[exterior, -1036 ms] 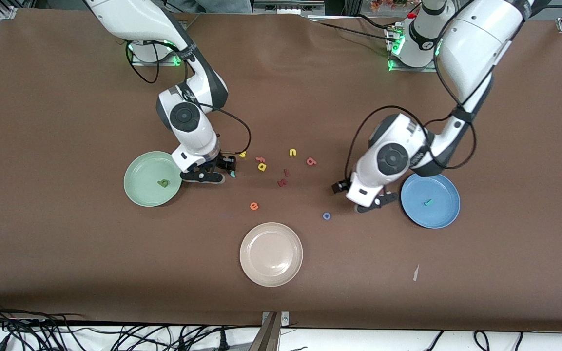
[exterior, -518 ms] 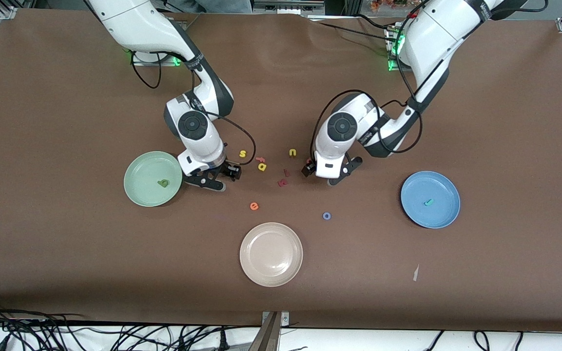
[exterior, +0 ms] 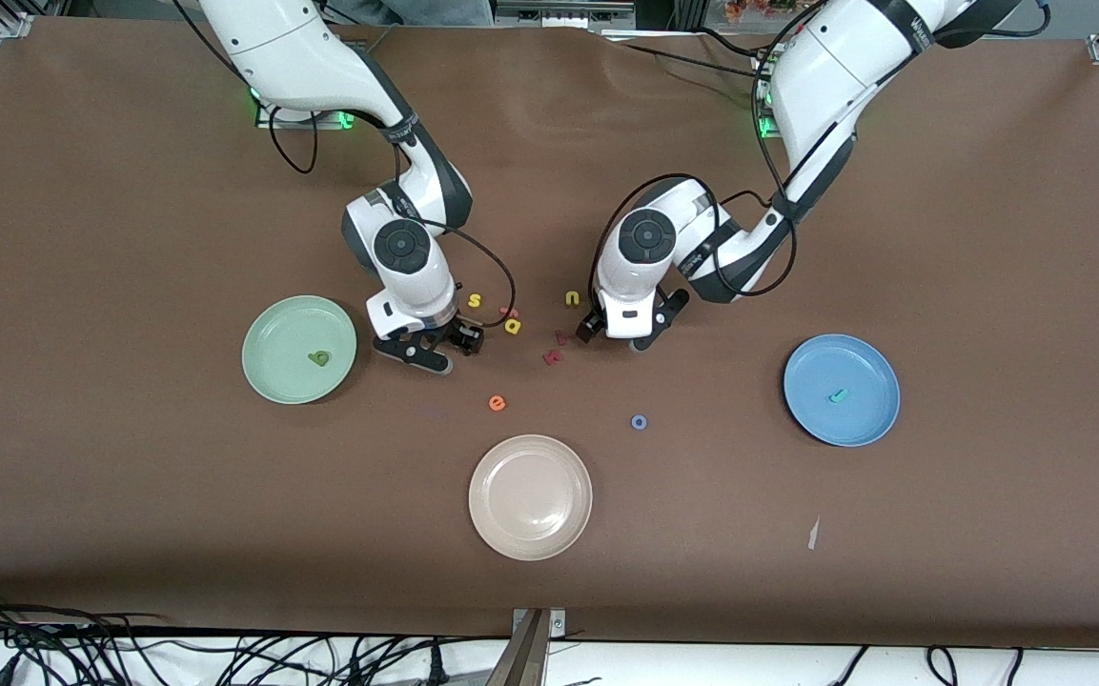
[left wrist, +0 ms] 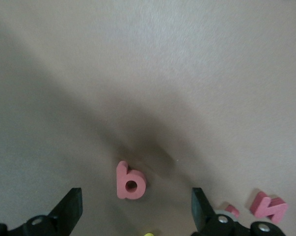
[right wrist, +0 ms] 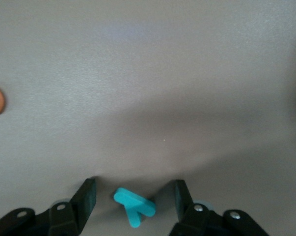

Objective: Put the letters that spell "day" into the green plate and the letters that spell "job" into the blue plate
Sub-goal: 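Grasp the cyan y with the right gripper while the left gripper grasps b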

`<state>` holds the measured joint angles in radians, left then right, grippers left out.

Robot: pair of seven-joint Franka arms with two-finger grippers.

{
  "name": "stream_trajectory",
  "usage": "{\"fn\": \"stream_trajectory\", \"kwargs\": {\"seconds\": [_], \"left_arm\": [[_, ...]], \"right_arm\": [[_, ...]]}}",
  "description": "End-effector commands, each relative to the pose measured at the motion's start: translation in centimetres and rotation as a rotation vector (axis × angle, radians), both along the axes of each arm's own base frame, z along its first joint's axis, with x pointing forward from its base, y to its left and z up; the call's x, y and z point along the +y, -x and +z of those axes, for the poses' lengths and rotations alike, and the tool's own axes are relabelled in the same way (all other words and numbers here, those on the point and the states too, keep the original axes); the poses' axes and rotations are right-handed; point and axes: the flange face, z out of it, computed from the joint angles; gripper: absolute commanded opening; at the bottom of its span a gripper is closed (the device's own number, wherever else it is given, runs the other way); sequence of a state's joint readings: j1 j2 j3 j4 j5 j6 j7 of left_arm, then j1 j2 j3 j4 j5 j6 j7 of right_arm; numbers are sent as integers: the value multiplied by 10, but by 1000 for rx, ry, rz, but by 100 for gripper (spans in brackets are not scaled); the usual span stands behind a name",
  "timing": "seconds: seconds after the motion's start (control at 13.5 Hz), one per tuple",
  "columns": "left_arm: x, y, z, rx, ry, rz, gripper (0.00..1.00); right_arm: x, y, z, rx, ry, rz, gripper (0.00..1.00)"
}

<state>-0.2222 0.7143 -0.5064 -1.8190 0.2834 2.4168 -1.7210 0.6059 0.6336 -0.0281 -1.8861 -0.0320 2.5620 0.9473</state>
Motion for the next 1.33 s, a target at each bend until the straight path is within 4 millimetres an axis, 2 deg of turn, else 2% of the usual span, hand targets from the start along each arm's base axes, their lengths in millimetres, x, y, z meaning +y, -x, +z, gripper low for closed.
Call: {"fn": "stream_trajectory", "kwargs": {"seconds": [0.0, 0.15, 0.44, 0.59, 0.81, 1.04, 1.11, 1.18, 1.26], "left_arm": [[-2, 6, -5, -17, -15, 0, 87], [-4, 11, -9, -10, -20, -7, 78], [4, 5, -14, -10, -29, 5, 46], [9, 0, -15, -15, -35, 12, 36], [13, -3, -16, -21, -44, 12, 15], [23, -26, 4, -32, -62, 24, 6], [34, -46, 20, -21, -83, 20, 6], [42, -61, 34, -2, -103, -2, 5], [60, -78, 46, 21, -116, -20, 5]], "right_arm": [[7, 1, -9, -18, 9, -11, 69], [10, 4, -10, -17, 9, -5, 63], [13, 6, -11, -15, 10, 0, 58], [12, 7, -12, -14, 11, 0, 54], [12, 7, -12, -13, 13, 1, 49], [11, 9, -14, -8, 16, 2, 43], [13, 11, -15, -8, 16, 5, 41], [13, 12, -15, -7, 18, 8, 35], [13, 12, -15, -7, 18, 8, 31]]}}
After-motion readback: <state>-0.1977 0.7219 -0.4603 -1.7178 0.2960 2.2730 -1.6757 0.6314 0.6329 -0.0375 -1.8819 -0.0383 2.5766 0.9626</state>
